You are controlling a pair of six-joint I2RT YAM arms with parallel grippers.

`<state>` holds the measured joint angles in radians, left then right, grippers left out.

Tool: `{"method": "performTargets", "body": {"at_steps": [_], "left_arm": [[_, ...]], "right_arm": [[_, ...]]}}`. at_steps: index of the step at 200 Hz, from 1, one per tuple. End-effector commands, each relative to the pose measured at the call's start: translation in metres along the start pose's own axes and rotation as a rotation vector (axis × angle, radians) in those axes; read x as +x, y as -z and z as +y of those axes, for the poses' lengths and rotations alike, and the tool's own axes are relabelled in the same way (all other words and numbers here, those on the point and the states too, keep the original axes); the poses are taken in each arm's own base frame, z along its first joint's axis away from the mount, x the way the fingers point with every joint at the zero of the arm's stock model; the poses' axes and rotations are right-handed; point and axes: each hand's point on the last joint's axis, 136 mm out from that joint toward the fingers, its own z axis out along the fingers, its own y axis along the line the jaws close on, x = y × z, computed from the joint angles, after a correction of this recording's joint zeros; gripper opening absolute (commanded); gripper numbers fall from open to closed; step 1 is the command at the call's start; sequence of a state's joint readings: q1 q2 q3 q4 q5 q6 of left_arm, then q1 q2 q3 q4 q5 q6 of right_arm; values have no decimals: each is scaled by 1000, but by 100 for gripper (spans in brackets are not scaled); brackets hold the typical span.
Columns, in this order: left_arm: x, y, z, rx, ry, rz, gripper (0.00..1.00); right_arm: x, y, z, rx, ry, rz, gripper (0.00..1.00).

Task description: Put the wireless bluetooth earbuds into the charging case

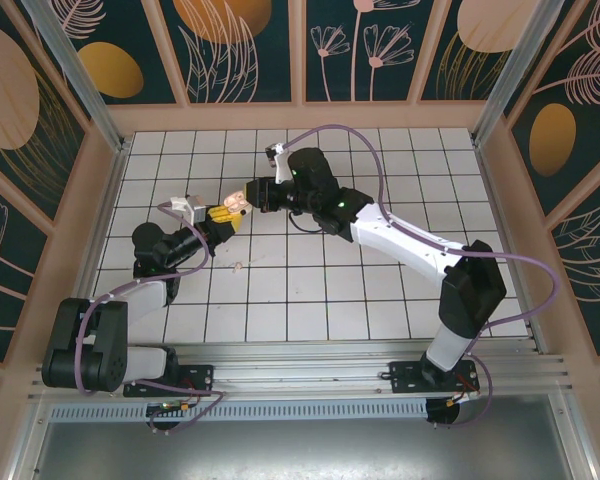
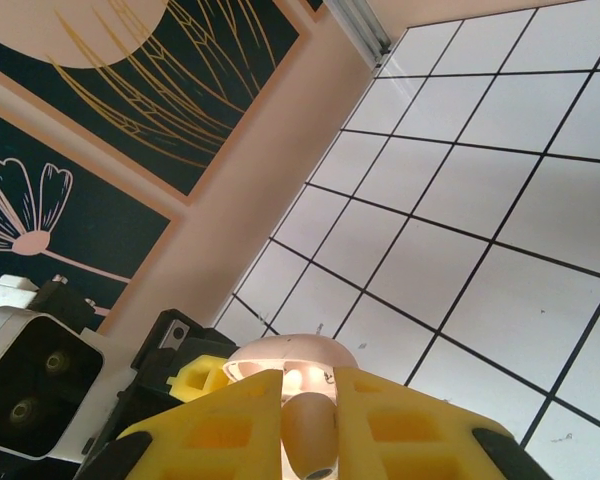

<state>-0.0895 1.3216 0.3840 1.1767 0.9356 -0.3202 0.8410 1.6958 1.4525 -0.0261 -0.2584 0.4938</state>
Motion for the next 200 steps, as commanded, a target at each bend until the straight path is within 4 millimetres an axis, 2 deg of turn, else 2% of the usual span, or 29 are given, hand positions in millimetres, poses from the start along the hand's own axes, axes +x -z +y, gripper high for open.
{"method": "performTargets", "body": {"at_steps": [1,71,133,200], "left_arm": [[-22,1,-5,18,-64,-48,2],[-27,-1,-4,21,-75,-54,2],[-27,-2,-3,20,-85,-43,2],[-27,-2,-4,22,-106,-29,1]], "right_arm": [[-1,-1,2,29,46,-1,18],[2,5,-3,91,102,15,18],[9,7,6,92,160,35,17],[12,12,-1,162,202,54,17]]}}
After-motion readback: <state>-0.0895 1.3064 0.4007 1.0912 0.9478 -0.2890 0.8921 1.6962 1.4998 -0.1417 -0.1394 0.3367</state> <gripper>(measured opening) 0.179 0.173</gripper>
